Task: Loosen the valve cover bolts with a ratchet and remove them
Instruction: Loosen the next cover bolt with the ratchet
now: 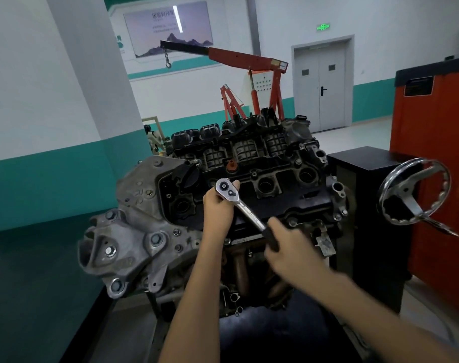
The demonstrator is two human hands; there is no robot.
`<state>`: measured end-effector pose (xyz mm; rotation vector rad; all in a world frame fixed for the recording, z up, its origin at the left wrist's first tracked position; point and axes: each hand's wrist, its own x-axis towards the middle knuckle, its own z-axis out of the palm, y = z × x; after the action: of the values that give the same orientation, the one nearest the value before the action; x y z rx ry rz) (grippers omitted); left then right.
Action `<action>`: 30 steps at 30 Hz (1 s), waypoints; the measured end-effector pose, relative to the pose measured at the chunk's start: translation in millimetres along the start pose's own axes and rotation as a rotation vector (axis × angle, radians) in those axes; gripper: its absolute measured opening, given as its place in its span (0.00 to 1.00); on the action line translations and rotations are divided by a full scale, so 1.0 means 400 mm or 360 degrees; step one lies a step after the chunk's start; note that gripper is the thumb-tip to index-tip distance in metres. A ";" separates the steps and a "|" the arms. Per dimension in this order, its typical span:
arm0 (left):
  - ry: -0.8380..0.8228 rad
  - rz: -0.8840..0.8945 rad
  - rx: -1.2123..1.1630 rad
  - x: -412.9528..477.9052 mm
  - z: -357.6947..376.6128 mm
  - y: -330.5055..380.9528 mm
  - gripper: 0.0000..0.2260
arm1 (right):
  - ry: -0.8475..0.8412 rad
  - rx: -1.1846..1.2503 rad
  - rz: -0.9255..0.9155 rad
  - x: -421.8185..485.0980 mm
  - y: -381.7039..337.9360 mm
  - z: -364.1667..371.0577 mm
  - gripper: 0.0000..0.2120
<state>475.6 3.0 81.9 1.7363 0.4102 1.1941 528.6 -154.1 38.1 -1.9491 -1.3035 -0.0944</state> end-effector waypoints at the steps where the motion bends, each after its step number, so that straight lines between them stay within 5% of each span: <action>1: 0.0020 -0.0019 -0.0022 0.004 0.003 -0.001 0.21 | 0.0016 0.0232 0.0066 -0.021 -0.030 0.047 0.12; 7: 0.0023 0.0012 0.0179 0.012 -0.009 -0.003 0.22 | 0.0042 0.0744 0.0249 -0.032 -0.116 0.166 0.12; 13: -0.0110 -0.0009 0.0088 0.015 -0.015 0.001 0.18 | -0.0313 -0.0245 -0.0260 0.103 0.054 -0.153 0.14; 17: 0.0076 -0.0023 -0.0076 0.008 -0.020 -0.006 0.18 | -0.0304 -0.0924 -0.0557 0.208 0.027 -0.236 0.14; 20: 0.0038 -0.0050 -0.0075 0.003 -0.015 -0.012 0.18 | -0.0141 -0.0664 -0.0367 0.130 0.040 -0.157 0.12; 26: 0.0153 0.0030 0.0019 0.000 0.000 -0.006 0.20 | -0.0090 0.0541 0.0131 -0.028 -0.102 0.134 0.15; 30: -0.0020 0.0065 0.0060 0.002 -0.041 0.002 0.18 | -0.0168 0.0411 0.0068 -0.006 -0.073 0.093 0.18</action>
<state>461.6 11.6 84.0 1.7914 0.3938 1.2110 491.1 -127.2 27.4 -1.7792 -1.2721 0.1916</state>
